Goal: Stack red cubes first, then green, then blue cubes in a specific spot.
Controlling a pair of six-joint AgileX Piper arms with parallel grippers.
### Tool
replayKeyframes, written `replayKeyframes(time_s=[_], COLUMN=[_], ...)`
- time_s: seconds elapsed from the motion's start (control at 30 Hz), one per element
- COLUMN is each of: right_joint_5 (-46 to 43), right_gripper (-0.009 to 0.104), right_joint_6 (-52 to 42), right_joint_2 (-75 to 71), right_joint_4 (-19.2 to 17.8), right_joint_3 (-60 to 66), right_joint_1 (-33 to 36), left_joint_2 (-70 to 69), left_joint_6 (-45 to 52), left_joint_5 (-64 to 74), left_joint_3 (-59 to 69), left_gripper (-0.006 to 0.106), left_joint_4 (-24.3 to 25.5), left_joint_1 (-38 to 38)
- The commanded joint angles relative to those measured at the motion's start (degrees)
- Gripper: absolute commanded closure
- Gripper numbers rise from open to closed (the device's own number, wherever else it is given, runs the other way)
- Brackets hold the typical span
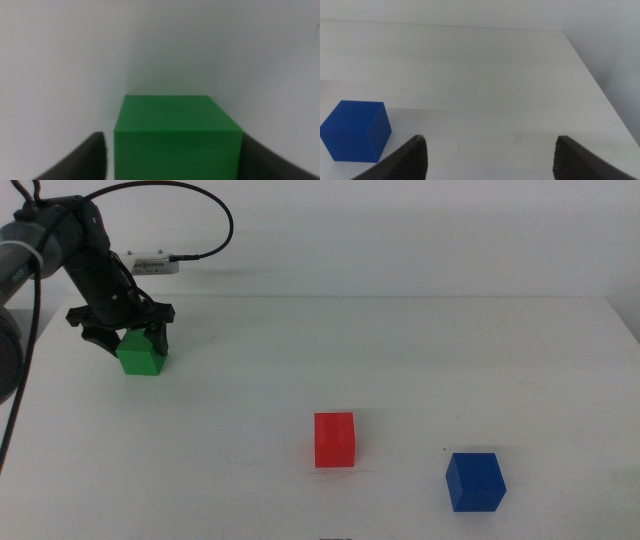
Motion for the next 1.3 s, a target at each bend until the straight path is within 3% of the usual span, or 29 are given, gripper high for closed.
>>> replayKeyframes(time_s=[0.0, 0.23, 0.37, 0.57, 0.83, 1.0, 1.27], right_joint_5=[-4.2, -4.2, -4.2, -4.2, -4.2, -4.2, -4.2], right_gripper=[0.031, 0.031, 0.031, 0.031, 0.031, 0.031, 0.031], right_joint_6=[-0.3, -0.3, -0.3, -0.3, -0.3, -0.3, -0.3], right_joint_2=[-1.3, -1.3, -1.3, -1.3, -1.3, -1.3, -1.3], right_joint_4=[-0.8, -0.8, -0.7, -0.7, -0.7, -0.7, -0.7], right_joint_3=[-1.0, -1.0, -1.0, -1.0, -1.0, -1.0, -1.0], right_joint_1=[-0.3, -0.3, -0.3, -0.3, -0.3, -0.3, -0.3], left_joint_2=[-3.9, -4.3, -7.3, -21.2, -44.1, -45.8, -38.5], left_joint_6=[0.8, 1.2, 1.0, -4.7, -24.1, -34.2, -42.1], left_joint_5=[-0.6, 2.0, 5.9, 2.1, -12.0, -12.9, -11.7], left_joint_3=[-1.8, -1.8, -0.8, 14.8, 41.3, 41.9, 33.4], left_gripper=[0.036, 0.084, 0.098, 0.1, 0.1, 0.1, 0.1], left_joint_4=[-1.1, -3.6, -6.0, -6.6, 2.6, 4.9, 6.0], left_joint_1=[0.0, 0.0, -0.2, -2.8, -16.2, -25.9, -38.1])
